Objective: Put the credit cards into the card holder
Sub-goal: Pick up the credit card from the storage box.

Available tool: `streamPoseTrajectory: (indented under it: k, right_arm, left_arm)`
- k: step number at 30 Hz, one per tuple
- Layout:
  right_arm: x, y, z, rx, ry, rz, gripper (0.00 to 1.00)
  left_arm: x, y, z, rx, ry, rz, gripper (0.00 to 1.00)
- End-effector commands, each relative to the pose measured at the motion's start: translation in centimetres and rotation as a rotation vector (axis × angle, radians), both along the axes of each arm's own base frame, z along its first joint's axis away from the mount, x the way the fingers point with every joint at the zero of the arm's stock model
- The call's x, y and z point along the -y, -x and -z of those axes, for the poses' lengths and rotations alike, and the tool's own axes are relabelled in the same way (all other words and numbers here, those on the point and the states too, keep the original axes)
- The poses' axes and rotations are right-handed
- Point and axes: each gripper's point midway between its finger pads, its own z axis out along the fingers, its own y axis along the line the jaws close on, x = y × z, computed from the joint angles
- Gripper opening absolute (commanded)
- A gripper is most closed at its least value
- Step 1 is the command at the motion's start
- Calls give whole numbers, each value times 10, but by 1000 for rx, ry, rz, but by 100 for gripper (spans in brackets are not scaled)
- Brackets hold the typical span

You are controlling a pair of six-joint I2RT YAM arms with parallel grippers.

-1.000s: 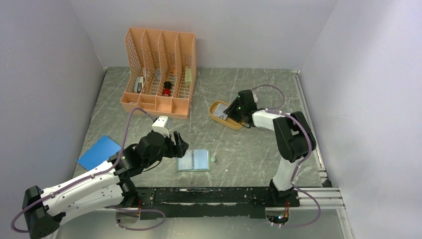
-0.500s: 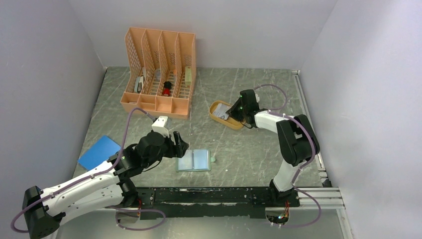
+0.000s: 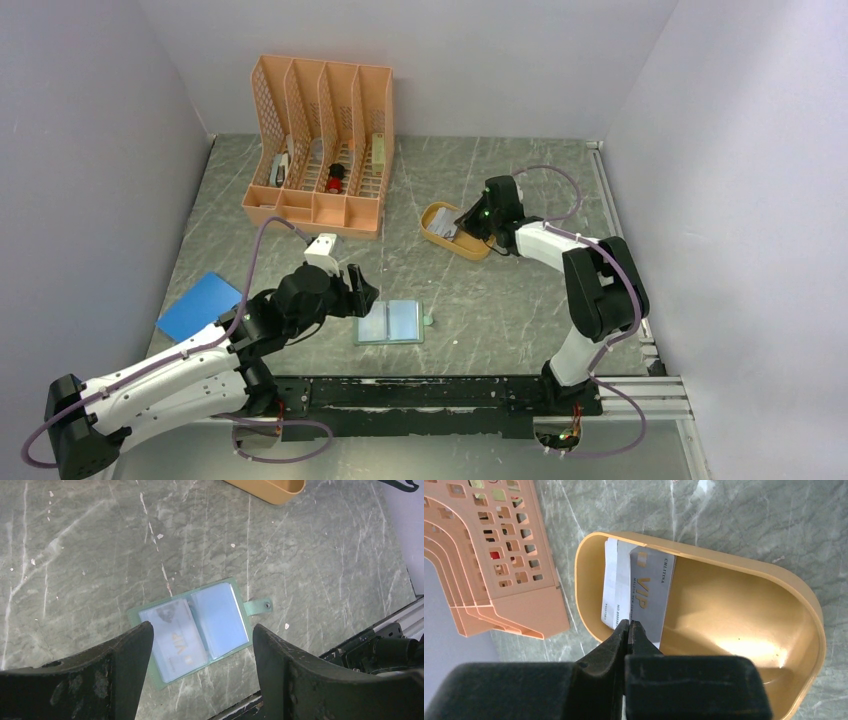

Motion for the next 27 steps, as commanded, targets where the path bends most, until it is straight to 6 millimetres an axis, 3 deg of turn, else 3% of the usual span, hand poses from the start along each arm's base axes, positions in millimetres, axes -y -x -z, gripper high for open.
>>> streamPoseTrajectory:
  k: [1, 6, 13, 19, 27]
  right_arm:
    - [0, -1, -10, -6, -12, 1, 0]
    - [-5, -3, -31, -11, -50, 6, 0]
    - [-11, -2, -90, -69, -179, 66, 0]
    - [-26, 18, -125, -92, -335, 2, 0]
    - [-32, 50, -158, -68, -409, -96, 0]
  left_arm:
    - [-4, -3, -8, 19, 6, -22, 77]
    - [-6, -3, -10, 21, 6, -30, 76]
    - [-11, -5, -20, 33, 8, -57, 76]
    - [-19, -4, -28, 38, 27, -86, 76]
    - [-29, 3, -23, 16, 66, -122, 76]
